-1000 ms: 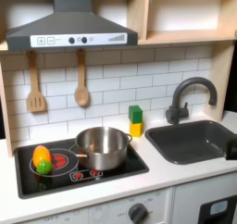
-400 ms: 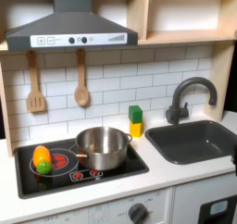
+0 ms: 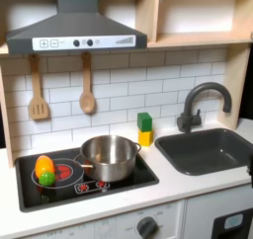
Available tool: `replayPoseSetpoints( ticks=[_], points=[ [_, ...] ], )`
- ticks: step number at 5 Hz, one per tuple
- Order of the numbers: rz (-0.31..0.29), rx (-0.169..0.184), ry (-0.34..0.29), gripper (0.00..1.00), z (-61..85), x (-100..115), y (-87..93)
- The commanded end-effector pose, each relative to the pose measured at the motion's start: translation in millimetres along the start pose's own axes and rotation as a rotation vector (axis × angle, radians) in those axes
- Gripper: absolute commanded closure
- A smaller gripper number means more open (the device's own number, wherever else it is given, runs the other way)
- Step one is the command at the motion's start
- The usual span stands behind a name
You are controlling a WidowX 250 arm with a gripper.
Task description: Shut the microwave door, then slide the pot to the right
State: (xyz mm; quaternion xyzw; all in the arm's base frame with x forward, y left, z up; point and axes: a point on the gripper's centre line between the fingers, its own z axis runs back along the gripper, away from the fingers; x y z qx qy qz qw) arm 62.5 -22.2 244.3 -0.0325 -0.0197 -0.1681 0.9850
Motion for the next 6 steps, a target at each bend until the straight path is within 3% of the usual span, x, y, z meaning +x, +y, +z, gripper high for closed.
replayPoseSetpoints(
  ticks=[1, 5, 6],
  points=[
    [0.0, 0.0, 0.0, 0.0, 0.0, 0, 0.0],
    [-0.103, 0.005, 0.015, 0.0, -6.4, 36, 1.2],
    [-0.167, -0.011, 0.01, 0.0, -5.9, 46, -1.6]
  ],
)
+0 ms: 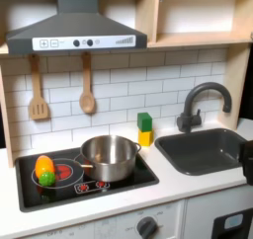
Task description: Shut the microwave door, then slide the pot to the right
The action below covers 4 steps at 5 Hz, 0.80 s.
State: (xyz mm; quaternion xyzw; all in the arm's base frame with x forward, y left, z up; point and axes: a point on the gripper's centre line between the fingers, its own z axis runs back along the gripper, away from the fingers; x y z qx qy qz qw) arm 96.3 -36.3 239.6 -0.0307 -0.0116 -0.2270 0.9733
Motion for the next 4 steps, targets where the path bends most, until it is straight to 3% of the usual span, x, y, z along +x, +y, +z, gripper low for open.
replayPoseSetpoints(
  ticks=[1, 3, 4],
  points=[
    [-0.117, -0.018, -0.031, 0.0, 3.0, 17, -1.0],
    [-0.244, -0.062, -0.057, 0.0, 2.9, 23, -8.1],
    [-0.256, -0.058, -0.047, 0.0, 2.1, 22, -13.3]
  ],
)
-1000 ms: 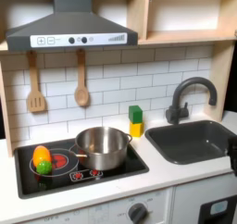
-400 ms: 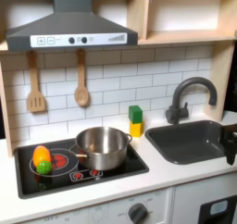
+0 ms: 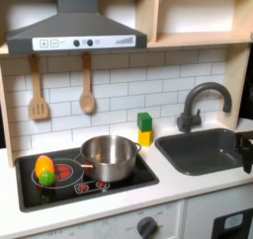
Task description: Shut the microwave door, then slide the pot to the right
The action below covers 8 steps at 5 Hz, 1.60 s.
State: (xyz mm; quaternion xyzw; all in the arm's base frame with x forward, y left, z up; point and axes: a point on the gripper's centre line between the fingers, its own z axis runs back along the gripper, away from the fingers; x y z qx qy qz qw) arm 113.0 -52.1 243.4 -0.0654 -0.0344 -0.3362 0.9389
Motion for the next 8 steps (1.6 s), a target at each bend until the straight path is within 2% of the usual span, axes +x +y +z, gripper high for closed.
replayPoseSetpoints(
  ticks=[1, 2, 4, 6, 8],
  points=[
    [-0.066, 0.02, 0.015, 0.0, -0.9, 2, -10.0],
    [-0.091, 0.033, 0.038, 0.0, -4.2, 3, -14.5],
    [-0.125, 0.036, 0.036, 0.0, -7.5, 14, -31.1],
    [-0.128, 0.035, 0.028, 0.0, -6.8, 35, -39.6],
    [-0.108, 0.037, 0.032, 0.0, -7.1, 45, -37.7]
  ],
)
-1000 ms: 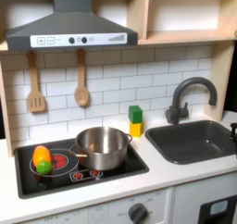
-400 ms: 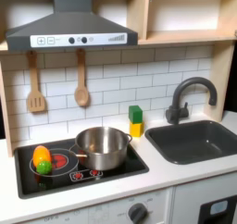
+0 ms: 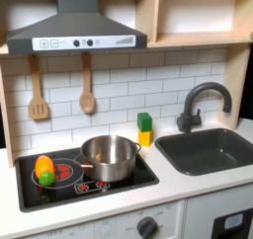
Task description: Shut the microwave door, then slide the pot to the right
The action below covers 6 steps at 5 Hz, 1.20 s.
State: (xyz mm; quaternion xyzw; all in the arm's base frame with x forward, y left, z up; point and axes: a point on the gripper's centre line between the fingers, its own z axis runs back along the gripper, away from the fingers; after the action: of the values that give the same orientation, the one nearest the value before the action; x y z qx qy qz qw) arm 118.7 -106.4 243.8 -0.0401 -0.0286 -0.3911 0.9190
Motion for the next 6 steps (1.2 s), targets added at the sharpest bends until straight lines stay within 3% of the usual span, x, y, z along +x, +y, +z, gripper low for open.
replayPoseSetpoints(
  ticks=[1, 3, 6],
  points=[
    [0.007, 0.007, 0.002, 0.0, 0.2, 16, -0.7],
    [0.014, 0.007, -0.012, 0.0, 0.6, 32, 0.8],
    [0.074, 0.031, -0.009, 0.0, -2.5, 64, 26.4]
  ],
)
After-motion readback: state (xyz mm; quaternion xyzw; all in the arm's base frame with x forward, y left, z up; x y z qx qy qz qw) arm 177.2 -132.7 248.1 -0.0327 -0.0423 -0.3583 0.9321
